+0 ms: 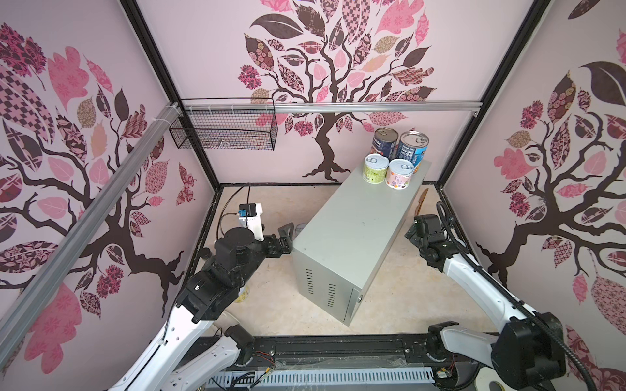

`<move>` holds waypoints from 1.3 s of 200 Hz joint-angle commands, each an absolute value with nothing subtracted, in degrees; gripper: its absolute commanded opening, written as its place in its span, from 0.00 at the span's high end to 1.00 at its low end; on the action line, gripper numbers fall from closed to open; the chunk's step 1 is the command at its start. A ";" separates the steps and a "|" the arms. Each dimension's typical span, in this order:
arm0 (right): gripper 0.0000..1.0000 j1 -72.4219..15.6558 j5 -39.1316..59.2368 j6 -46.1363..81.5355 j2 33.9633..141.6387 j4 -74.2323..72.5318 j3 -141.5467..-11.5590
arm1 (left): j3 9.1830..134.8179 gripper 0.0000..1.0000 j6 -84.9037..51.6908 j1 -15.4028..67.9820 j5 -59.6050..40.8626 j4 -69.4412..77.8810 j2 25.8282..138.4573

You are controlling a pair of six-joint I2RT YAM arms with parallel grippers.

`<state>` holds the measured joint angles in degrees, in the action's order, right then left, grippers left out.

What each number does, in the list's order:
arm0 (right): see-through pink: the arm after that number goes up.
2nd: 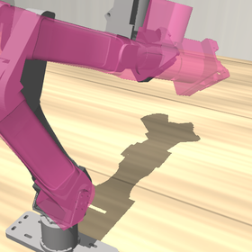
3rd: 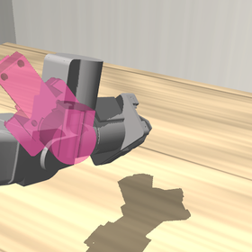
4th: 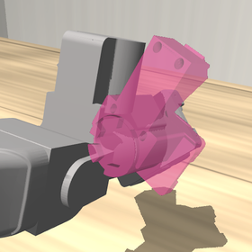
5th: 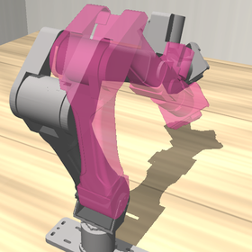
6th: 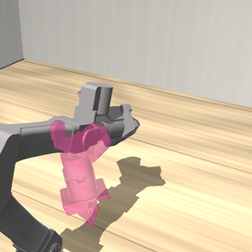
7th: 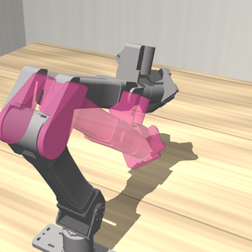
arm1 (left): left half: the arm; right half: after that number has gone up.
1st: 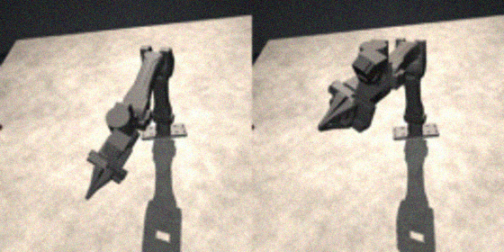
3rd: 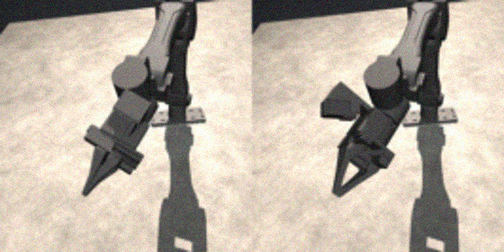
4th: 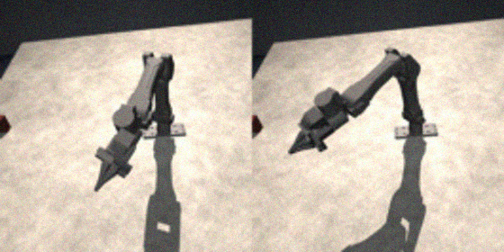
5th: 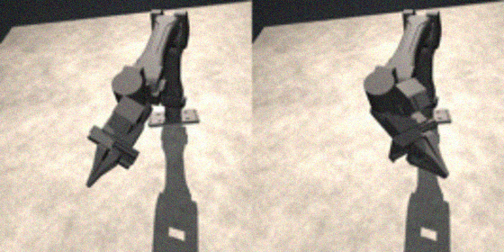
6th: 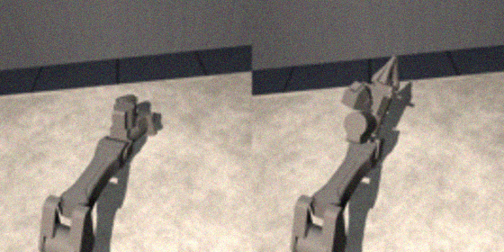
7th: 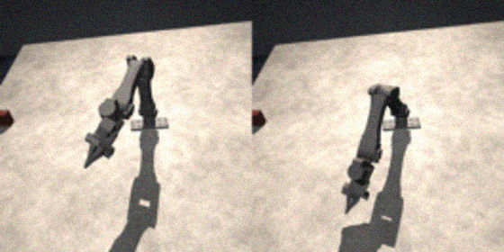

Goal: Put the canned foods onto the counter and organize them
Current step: 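Lower the left gripper toward table cans while the right descends over a can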

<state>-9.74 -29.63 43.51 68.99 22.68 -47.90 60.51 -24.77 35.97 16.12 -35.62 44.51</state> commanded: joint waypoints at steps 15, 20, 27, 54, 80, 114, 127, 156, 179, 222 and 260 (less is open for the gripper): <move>0.00 -4.32 -26.02 42.59 72.91 18.04 -49.88 | 53.95 0.02 -27.79 36.05 19.34 -44.83 43.25; 0.00 -3.37 -25.35 42.36 73.21 17.46 -49.77 | 53.67 0.02 -28.34 36.04 19.54 -44.72 43.17; 0.00 -2.13 -24.47 41.92 73.69 16.45 -49.66 | 53.29 0.02 -29.08 36.01 20.07 -44.59 43.19; 0.00 0.06 -22.26 39.79 76.13 13.99 -50.07 | 51.87 0.02 -31.36 35.05 21.26 -43.66 43.51; 0.00 0.50 -19.98 37.23 79.09 11.47 -51.40 | 50.27 0.02 -33.03 32.12 18.65 -42.21 43.24; 0.00 0.52 -17.62 34.58 82.98 7.64 -53.02 | 47.69 0.02 -35.17 26.69 10.86 -41.19 44.37; 0.00 0.48 -16.68 32.85 84.10 5.73 -53.06 | 46.31 0.02 -35.34 26.23 8.85 -40.29 44.56; 0.00 0.57 -15.90 32.04 89.04 5.80 -56.27 | 43.25 0.02 -35.08 26.21 6.27 -38.23 44.02; 0.00 0.54 -15.55 31.90 93.12 6.78 -59.06 | 43.22 0.02 -34.74 26.27 4.99 -38.80 43.65; 0.00 0.60 -16.44 31.52 98.43 7.67 -62.25 | 41.87 0.02 -34.07 26.24 3.47 -38.39 40.68; 0.00 0.82 -17.41 30.59 101.27 8.53 -64.24 | 42.10 0.02 -33.72 26.23 2.96 -38.46 40.64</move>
<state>1.06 -17.32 31.42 98.76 8.54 -61.41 43.35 -34.48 26.50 4.12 -39.33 40.71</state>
